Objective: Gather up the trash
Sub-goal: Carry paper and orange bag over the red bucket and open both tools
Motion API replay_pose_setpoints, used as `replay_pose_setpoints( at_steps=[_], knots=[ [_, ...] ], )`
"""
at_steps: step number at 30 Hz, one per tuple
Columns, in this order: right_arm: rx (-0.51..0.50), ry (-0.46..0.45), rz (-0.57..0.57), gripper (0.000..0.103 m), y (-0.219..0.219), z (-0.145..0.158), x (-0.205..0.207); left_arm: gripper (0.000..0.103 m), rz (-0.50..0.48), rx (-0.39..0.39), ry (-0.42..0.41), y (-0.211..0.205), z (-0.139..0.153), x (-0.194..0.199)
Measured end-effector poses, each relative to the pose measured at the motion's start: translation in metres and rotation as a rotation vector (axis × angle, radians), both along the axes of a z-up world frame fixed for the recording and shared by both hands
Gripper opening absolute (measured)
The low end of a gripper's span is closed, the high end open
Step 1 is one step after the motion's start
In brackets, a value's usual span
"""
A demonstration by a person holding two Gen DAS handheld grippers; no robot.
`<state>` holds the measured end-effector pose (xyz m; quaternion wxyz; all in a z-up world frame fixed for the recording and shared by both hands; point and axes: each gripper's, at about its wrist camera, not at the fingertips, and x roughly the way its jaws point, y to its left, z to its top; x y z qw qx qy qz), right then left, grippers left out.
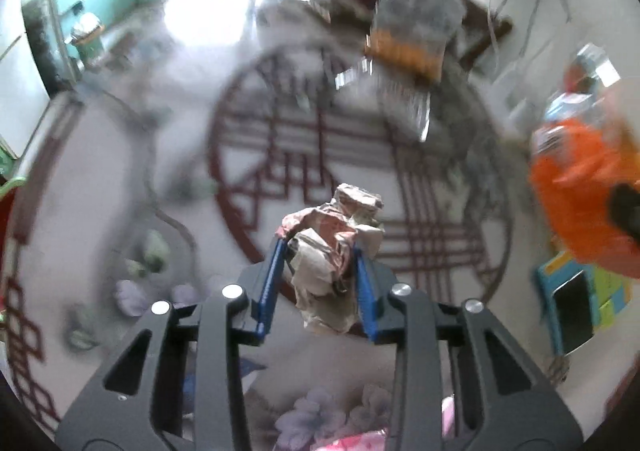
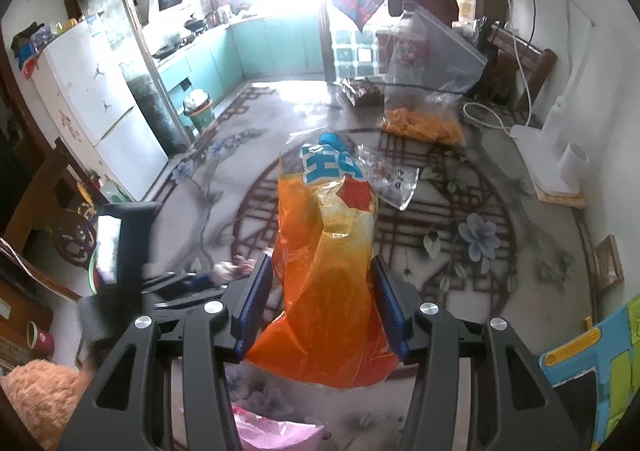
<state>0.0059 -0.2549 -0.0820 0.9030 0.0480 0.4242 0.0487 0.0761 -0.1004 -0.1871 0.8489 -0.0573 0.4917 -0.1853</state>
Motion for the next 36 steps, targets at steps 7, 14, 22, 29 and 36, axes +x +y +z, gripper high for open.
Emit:
replay_pose_setpoints(
  at_steps=[7,14,22,29,36],
  knots=[
    [-0.012,-0.061,0.048,0.049,0.029,0.018,0.008,0.033,0.153,-0.047,-0.135,0.06,0.074,-0.03],
    [-0.022,-0.088,0.1,0.049,0.066,0.027,0.018,0.034,0.242,-0.06,-0.202,0.106,0.1,-0.044],
    [-0.041,-0.096,0.093,0.049,0.106,0.032,0.026,0.035,0.262,-0.069,-0.232,0.153,0.107,-0.047],
    [-0.056,-0.099,0.068,0.049,0.149,0.034,0.034,0.035,0.229,-0.066,-0.244,0.192,0.112,-0.034],
    [-0.058,-0.091,0.033,0.049,0.19,0.033,0.044,0.035,0.185,-0.067,-0.238,0.227,0.111,-0.02]
  ],
)
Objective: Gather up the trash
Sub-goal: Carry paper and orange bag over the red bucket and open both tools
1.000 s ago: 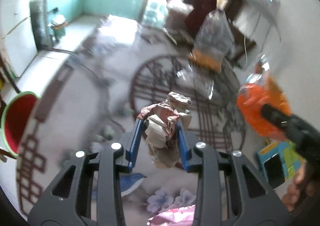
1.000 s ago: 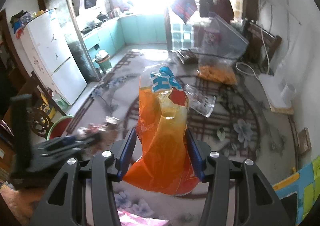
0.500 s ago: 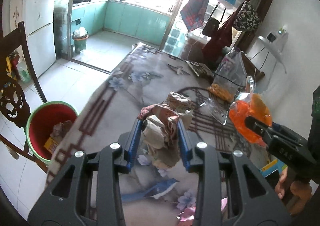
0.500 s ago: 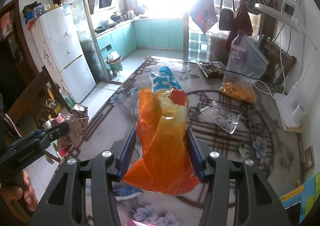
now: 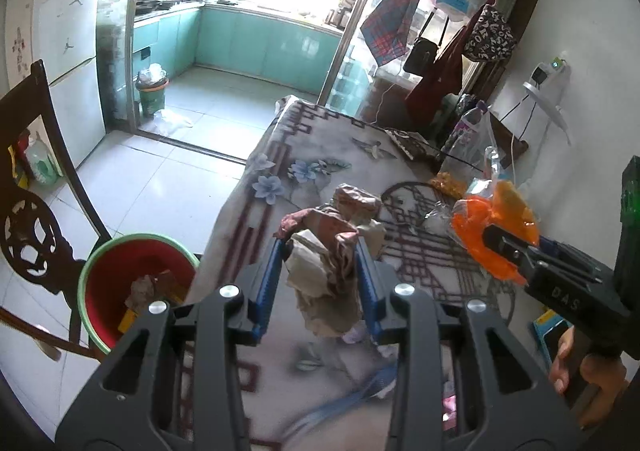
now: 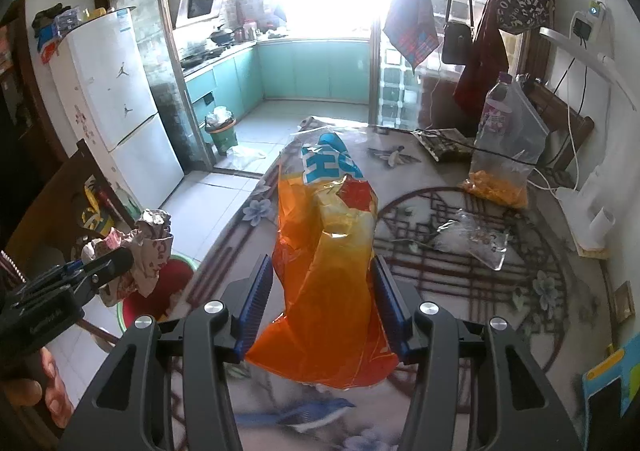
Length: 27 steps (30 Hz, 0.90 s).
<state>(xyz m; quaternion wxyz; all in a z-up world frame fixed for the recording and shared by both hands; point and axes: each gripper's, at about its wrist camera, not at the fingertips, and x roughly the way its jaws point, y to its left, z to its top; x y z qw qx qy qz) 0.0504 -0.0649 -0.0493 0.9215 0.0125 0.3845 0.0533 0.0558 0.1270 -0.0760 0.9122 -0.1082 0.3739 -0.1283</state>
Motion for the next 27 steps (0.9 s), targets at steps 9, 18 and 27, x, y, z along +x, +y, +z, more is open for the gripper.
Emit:
replay_pose_setpoints(
  at_steps=[9,18,27],
  knots=[
    [-0.019,0.007,-0.037,0.049,0.042,-0.001,0.001,0.035,-0.049,-0.017,0.01,0.032,-0.005,0.014],
    [-0.036,0.01,-0.036,0.049,0.071,-0.003,0.003,0.035,-0.048,-0.03,0.023,0.064,-0.011,0.019],
    [-0.046,0.022,0.019,0.049,0.106,-0.007,0.01,0.036,0.009,-0.028,0.048,0.103,-0.022,0.022]
  ],
)
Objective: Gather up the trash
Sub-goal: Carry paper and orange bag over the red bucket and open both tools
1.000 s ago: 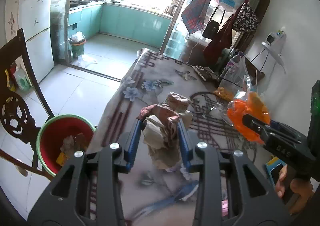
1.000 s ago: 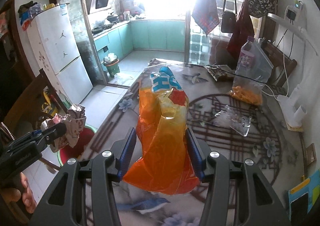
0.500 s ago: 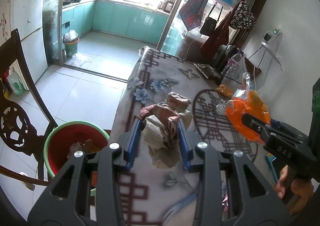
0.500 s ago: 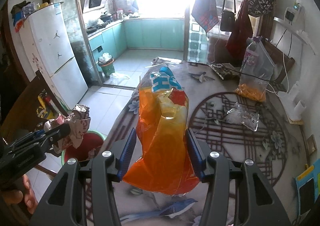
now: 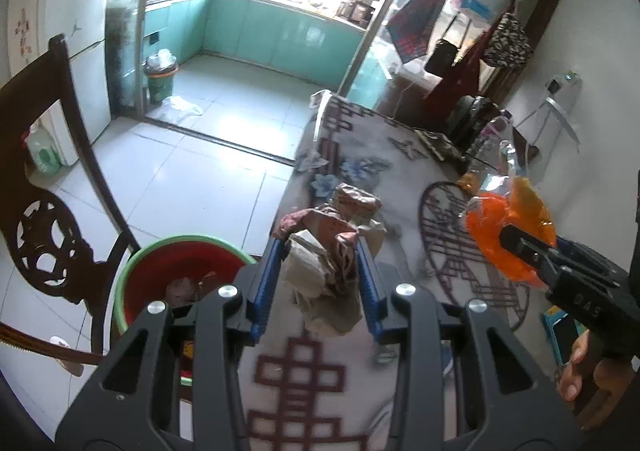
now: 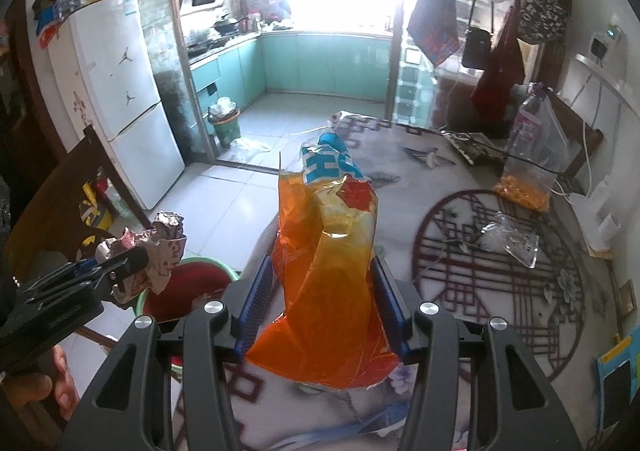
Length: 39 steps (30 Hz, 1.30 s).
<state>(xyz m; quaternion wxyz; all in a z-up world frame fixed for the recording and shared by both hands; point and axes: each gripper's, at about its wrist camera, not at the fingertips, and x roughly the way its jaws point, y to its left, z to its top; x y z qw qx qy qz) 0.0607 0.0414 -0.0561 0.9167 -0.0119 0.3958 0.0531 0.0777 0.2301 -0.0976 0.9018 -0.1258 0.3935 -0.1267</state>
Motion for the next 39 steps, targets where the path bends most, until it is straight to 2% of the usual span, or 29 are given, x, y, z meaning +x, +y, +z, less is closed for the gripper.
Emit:
replay_pose_setpoints(
  at_steps=[15,27,33,39],
  knots=[
    [0.009,0.084,0.163,0.049,0.073,-0.027,0.025,0.037,0.115,0.048,0.121,0.055,-0.048,0.013],
    [0.067,0.305,0.328,0.049,0.133,-0.096,0.058,0.037,0.168,0.087,0.256,0.091,-0.101,0.026],
    [0.041,0.364,0.37,0.049,0.157,-0.119,0.068,0.037,0.191,0.088,0.3,0.104,-0.117,0.035],
    [0.014,0.383,0.401,0.049,0.168,-0.129,0.078,0.037,0.203,0.077,0.339,0.114,-0.129,0.044]
  ],
)
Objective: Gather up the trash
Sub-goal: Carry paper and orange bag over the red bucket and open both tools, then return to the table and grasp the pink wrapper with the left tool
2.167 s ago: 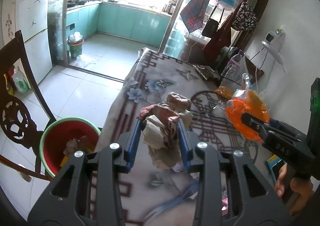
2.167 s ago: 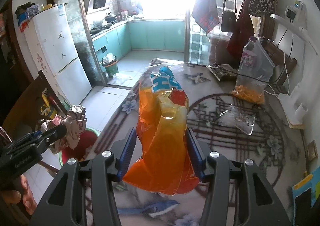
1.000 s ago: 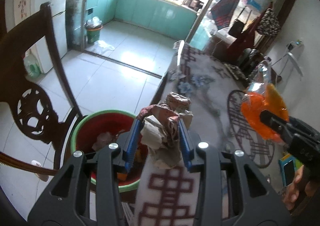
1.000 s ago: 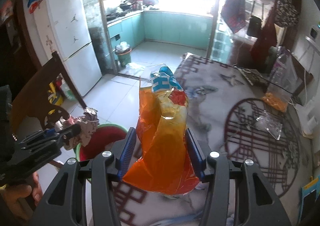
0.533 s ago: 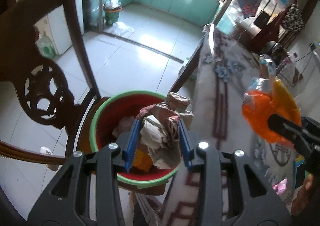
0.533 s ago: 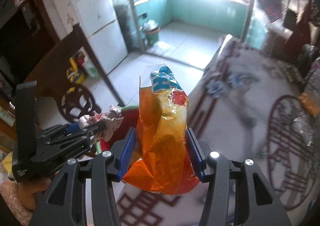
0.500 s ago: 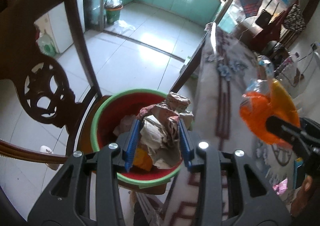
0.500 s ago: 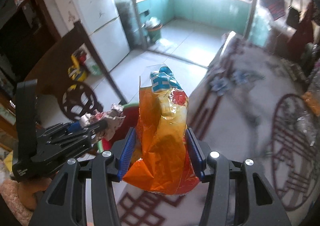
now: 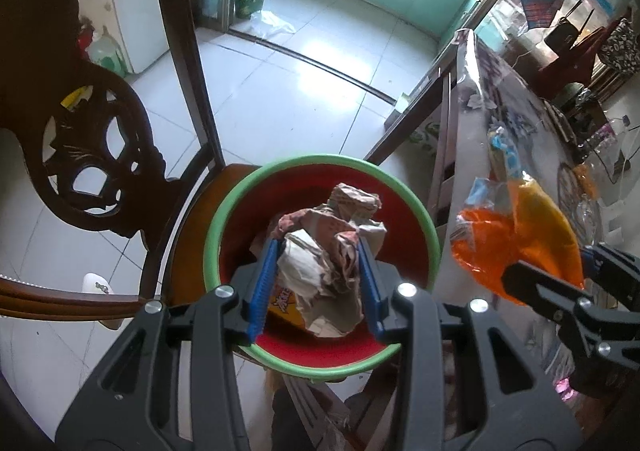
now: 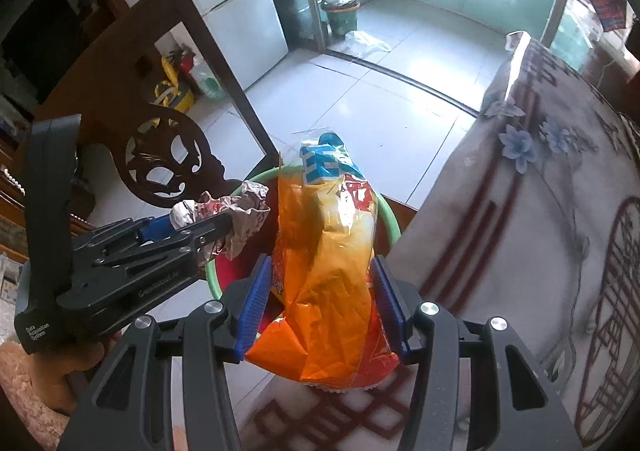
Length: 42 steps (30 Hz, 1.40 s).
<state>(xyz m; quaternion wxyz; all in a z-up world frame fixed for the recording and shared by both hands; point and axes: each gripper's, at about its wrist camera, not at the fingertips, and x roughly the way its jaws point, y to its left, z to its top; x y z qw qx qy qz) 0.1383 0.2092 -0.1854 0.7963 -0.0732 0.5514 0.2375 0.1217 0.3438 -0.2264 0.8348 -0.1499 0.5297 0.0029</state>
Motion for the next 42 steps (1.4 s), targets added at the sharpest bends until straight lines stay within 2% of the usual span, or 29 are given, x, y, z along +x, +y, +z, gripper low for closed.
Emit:
replay_pose_setpoints(
  at_steps=[2,4,5,6,7,16,21,24,26,31,35,38,41,42],
  knots=[
    [-0.006,-0.002,0.004,0.049,0.002,-0.002,0.003,0.037,0.004,-0.002,0.0,0.001,-0.001,0.001],
    [0.0,0.002,0.006,0.05,0.002,-0.003,0.005,0.041,0.009,-0.005,0.002,0.002,-0.003,0.003],
    [-0.002,0.0,0.003,0.057,0.003,-0.003,0.006,0.045,0.014,-0.004,0.001,0.002,-0.003,0.003],
    [0.0,-0.007,-0.005,0.063,0.001,-0.003,0.007,0.057,0.024,-0.003,0.001,0.003,-0.003,0.003],
    [0.009,-0.012,-0.011,0.067,0.0,0.0,0.007,0.065,0.033,-0.004,-0.005,0.004,-0.003,0.003],
    [0.071,-0.04,-0.077,0.066,-0.031,0.025,0.005,0.07,0.044,-0.006,-0.046,0.004,0.011,-0.008],
    [0.075,-0.093,-0.134,0.068,-0.067,0.048,-0.008,0.08,-0.044,-0.011,-0.099,-0.02,0.028,-0.016],
    [0.051,-0.125,-0.182,0.069,-0.098,0.059,-0.019,0.081,-0.125,-0.037,-0.122,-0.045,0.036,-0.021],
    [0.029,-0.145,-0.231,0.071,-0.132,0.066,-0.028,0.082,-0.19,-0.046,-0.135,-0.067,0.04,-0.024],
    [-0.011,-0.174,-0.37,0.074,-0.218,0.077,-0.051,0.093,-0.484,-0.095,-0.183,-0.154,0.055,-0.042],
    [-0.022,-0.176,-0.508,0.074,-0.302,0.079,-0.074,0.098,-0.723,-0.143,-0.233,-0.24,0.068,-0.069],
    [-0.052,-0.171,-0.596,0.074,-0.366,0.077,-0.091,0.098,-0.941,-0.107,-0.236,-0.316,0.068,-0.099],
    [-0.052,-0.156,-0.638,0.074,-0.415,0.072,-0.109,0.098,-1.134,-0.056,-0.248,-0.382,0.063,-0.135],
    [-0.052,-0.15,-0.647,0.074,-0.426,0.07,-0.112,0.098,-1.173,-0.047,-0.249,-0.396,0.061,-0.143]
  ],
)
